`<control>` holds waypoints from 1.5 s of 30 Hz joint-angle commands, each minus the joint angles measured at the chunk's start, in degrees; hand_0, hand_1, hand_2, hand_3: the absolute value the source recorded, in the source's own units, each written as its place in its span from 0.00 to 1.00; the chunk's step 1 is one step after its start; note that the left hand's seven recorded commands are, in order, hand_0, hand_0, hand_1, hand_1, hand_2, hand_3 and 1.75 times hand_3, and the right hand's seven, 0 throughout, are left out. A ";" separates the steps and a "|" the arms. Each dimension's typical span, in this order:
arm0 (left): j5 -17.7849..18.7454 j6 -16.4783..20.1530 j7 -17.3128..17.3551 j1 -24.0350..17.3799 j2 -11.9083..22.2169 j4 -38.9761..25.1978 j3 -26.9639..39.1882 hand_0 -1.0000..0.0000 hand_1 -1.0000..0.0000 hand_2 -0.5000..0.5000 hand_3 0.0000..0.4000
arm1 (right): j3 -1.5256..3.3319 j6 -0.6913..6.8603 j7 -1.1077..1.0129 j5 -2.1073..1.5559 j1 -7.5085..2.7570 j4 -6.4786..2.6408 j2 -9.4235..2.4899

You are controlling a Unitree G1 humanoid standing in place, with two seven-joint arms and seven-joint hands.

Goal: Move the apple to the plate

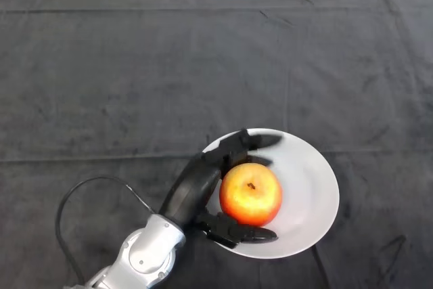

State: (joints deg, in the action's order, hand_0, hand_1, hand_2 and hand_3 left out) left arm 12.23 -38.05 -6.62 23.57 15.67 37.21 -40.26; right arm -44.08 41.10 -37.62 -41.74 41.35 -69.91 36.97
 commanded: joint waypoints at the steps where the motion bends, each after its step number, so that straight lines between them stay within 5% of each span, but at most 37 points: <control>1: 0.53 -0.28 0.20 1.67 2.41 1.28 0.48 1.00 1.00 0.50 0.00 | -0.87 -0.18 0.28 -1.20 0.41 0.98 0.85; 20: 5.50 -5.03 5.45 -0.54 9.32 2.12 12.50 1.00 1.00 0.50 0.00 | -0.84 -0.20 0.26 -1.19 0.42 0.94 0.86; 45: 15.50 -10.78 14.96 -2.59 16.55 15.58 33.45 1.00 1.00 0.50 0.00 | -0.83 -0.19 0.18 -1.18 0.49 0.76 0.96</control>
State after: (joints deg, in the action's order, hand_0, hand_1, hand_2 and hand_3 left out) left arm 26.53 -47.53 8.01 23.33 29.54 51.70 -7.61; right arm -44.08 41.11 -37.61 -41.74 41.35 -69.91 36.97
